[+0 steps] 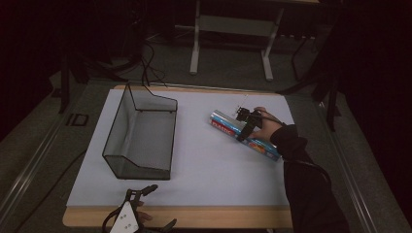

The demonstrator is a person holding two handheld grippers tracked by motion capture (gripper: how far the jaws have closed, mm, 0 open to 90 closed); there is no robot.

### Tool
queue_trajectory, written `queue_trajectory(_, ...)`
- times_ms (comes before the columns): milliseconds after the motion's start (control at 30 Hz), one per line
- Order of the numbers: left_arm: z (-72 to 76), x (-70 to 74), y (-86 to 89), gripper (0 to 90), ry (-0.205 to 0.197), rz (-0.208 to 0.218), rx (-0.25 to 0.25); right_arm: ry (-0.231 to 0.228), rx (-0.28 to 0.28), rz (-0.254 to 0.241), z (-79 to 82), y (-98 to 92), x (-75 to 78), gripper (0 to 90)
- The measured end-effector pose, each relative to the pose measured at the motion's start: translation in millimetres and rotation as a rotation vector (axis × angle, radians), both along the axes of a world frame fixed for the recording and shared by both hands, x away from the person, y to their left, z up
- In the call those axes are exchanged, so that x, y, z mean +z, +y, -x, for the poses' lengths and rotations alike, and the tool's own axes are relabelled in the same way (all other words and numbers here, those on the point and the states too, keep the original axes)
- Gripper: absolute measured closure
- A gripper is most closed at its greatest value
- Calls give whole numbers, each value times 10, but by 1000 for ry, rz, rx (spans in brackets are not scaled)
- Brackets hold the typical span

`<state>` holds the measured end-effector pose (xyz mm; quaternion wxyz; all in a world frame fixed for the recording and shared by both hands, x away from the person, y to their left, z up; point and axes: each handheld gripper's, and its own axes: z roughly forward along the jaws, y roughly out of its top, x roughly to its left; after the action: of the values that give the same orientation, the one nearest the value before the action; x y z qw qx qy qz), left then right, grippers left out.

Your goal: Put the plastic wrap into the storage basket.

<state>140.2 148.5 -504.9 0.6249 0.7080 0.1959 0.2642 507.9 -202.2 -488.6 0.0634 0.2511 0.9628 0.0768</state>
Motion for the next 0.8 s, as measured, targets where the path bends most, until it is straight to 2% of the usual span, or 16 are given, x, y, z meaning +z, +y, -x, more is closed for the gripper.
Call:
queue_trajectory(200,-8,-7,1,2,7,2,-3,20,21,-9,-64,20,-109,190)
queue_trajectory(400,-10,-15,-4,2,10,-2,-5,55,29,34,-56,58,-176,235)
queue_trajectory(433,-10,-17,-5,2,11,-3,-4,78,24,35,-53,54,-198,286)
queue_trajectory(533,-20,-22,-7,2,13,-6,-3,88,14,40,-56,53,-188,306)
queue_trajectory(600,-27,-27,-12,2,17,-7,-3,102,-19,58,-59,78,-181,313)
queue_trajectory(667,-31,-28,-14,2,17,-8,-3,101,-19,72,-63,95,-179,316)
queue_trajectory(800,-37,-28,-10,2,18,-5,0,114,-53,73,-50,99,-159,317)
